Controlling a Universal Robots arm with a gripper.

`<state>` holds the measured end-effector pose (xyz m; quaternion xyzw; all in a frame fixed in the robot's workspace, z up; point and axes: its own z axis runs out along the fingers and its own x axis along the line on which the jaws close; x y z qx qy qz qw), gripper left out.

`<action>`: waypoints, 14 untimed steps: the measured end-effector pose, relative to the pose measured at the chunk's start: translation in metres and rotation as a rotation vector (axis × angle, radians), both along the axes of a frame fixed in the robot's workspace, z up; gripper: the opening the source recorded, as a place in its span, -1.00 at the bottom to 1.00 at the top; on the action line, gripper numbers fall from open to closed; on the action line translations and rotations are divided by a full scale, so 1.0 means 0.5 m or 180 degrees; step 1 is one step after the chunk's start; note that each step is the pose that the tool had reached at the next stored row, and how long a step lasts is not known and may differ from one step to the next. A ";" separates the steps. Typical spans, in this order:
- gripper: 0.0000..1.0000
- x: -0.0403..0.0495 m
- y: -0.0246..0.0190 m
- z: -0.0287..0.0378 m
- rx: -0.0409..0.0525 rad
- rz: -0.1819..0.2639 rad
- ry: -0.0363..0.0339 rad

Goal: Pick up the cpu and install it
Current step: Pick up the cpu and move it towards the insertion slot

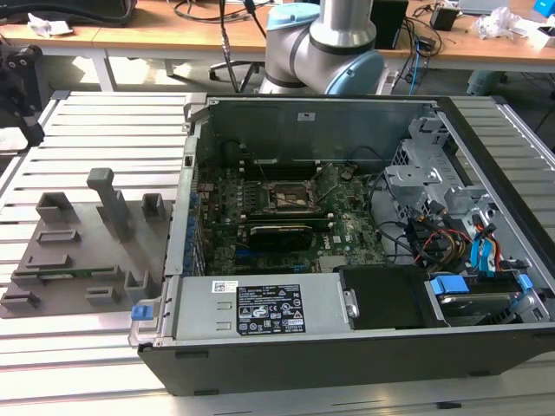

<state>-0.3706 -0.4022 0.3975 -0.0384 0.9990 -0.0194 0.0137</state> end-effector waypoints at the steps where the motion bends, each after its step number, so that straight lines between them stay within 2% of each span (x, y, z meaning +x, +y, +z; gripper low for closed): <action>1: 0.09 0.004 0.0000 0.000 0.0000 0.0000 0.0000; 14: 0.09 0.055 0.0005 0.000 -0.0004 0.0000 0.0000</action>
